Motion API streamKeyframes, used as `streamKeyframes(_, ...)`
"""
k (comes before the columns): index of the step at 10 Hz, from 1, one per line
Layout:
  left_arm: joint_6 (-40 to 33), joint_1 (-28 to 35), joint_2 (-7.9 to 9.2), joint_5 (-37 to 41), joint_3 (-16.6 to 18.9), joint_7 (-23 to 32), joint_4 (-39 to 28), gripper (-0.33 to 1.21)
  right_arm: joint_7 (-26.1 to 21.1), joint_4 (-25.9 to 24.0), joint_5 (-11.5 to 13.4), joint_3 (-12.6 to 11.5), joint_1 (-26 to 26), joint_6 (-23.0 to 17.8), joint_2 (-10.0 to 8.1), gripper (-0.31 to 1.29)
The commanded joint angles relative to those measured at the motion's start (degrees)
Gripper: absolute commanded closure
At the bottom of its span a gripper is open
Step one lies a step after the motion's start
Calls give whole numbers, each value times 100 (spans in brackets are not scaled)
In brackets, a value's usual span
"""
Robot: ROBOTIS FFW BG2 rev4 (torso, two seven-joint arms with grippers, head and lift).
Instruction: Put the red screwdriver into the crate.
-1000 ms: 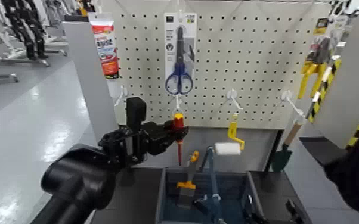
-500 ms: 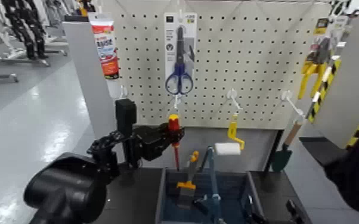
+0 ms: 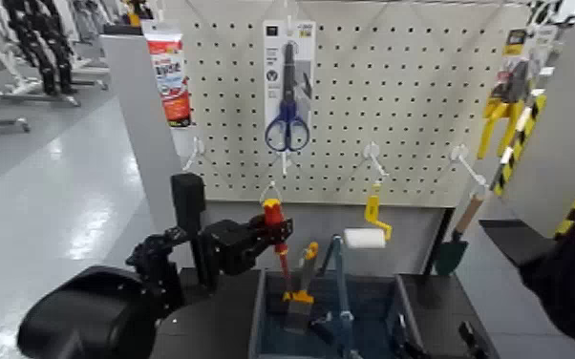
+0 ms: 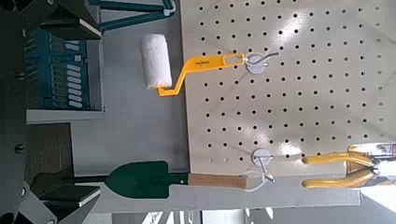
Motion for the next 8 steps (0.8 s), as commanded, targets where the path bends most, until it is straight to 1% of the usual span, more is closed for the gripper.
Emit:
streamKeyframes(1, -35, 126, 2, 284, -34, 12, 209, 111, 0, 0, -4, 17, -9, -4, 9, 13)
streamKeyframes(4, -624, 109, -25, 635, -307, -41, 1000, 111, 0, 0, -4, 17, -9, -4, 9, 13)
streamKeyframes(5, -905, 56, -68, 697, -456, -41, 1316, 111, 9, 9, -4, 26, -9, -4, 18, 13)
streamKeyframes(6, -1020, -23, -121, 697, -588, -41, 1536, 111, 0, 9, -4, 26, -9, -13, 9, 13)
streamKeyframes(8, -1037, -199, -139, 794, -895, -14, 1844, 111, 0, 18, -4, 35, -18, -21, 18, 13)
